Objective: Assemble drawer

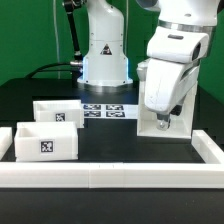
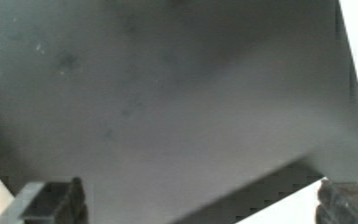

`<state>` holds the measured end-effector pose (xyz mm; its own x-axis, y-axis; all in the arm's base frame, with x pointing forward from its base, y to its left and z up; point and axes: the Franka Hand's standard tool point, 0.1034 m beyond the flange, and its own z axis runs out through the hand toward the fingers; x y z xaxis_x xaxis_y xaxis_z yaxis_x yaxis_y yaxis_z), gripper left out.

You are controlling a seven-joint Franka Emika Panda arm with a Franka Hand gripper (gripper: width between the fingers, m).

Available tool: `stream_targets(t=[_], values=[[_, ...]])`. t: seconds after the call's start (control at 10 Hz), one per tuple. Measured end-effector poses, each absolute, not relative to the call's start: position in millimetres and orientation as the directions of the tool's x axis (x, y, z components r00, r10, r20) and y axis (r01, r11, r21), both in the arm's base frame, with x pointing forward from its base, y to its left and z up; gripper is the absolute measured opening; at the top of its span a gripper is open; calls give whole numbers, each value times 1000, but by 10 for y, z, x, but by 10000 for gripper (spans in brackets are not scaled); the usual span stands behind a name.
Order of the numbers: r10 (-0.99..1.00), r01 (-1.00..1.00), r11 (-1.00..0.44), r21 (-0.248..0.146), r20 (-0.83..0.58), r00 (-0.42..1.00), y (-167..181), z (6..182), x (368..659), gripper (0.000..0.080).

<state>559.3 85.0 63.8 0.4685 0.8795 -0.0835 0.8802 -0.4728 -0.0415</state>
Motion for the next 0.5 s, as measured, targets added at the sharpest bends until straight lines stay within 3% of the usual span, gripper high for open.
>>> stream_targets(t=[0.5], values=[[879, 880, -473, -42, -83, 469, 850, 637, 5593, 650]])
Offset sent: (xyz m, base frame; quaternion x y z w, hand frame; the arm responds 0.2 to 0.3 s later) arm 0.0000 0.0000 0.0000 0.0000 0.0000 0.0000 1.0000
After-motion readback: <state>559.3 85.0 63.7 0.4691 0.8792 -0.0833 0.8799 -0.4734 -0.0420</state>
